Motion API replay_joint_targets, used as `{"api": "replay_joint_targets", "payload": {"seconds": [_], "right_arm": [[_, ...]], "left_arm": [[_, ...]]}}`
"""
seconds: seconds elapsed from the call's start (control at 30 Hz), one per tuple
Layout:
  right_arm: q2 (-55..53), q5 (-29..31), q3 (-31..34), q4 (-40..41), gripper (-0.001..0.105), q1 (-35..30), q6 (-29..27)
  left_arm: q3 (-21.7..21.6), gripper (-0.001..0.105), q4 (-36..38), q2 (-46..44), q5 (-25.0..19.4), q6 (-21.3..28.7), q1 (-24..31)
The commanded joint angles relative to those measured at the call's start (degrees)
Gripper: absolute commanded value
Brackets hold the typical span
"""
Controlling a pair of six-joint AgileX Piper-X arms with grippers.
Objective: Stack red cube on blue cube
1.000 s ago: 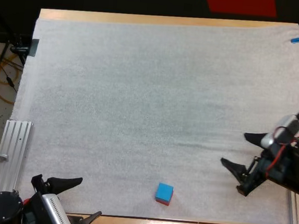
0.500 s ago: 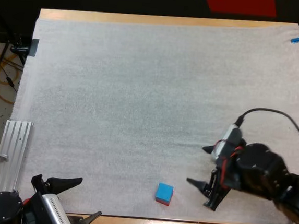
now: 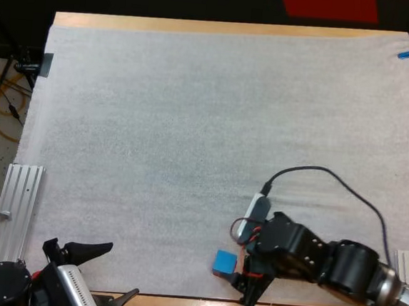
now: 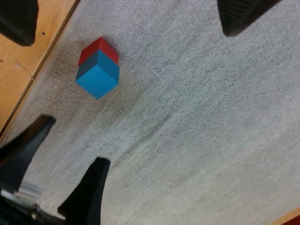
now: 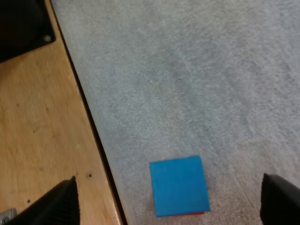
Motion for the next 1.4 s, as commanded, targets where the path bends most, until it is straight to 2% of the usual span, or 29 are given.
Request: {"api": "replay_joint_targets", "payload": {"seconds": [0.0,0.17,0.27,0.5,0.9,1.0,1.07,1.13,1.37], "right_arm": [[0.81,0.58,-0.6,-1.17,0.076,0.67,0.5],[6.18,4.07,-0.6,-1.44,0.076,2.43,1.38],[8.92,7.02,-0.6,-2.41,0.076,2.49,1.38],[14.16,9.75,-0.6,-4.95,0.076,2.49,1.38],[22.31,8.14,-0.6,-5.46,0.074,2.49,1.38],[22.77,8.27,-0.6,-6.17,0.058,2.49,1.61],[22.49,9.07,-0.6,-6.92,0.043,2.49,1.6],[22.27,9.75,-0.6,-7.18,0.036,2.49,1.6],[20.51,14.92,-4.01,-6.75,0.034,1.8,2.03]], "left_arm": [[-0.21,0.075,0.07,0.06,-0.57,-0.51,-0.14],[-0.21,0.075,0.07,0.06,-3.13,-0.51,-0.14],[-0.21,0.075,0.07,0.06,-3.14,-0.51,-0.14],[-0.21,0.075,0.07,0.06,-3.14,-0.51,-0.14],[-0.21,0.075,0.07,0.06,-3.14,-0.51,-0.14],[-0.21,0.075,0.07,0.06,-3.14,-0.51,-0.14],[-0.21,0.075,0.07,0.06,-3.14,-0.51,-0.14],[-0.21,0.075,0.07,0.06,-3.14,-0.51,-0.14],[-0.21,0.075,0.07,0.06,-3.14,-0.51,-0.14]]}}
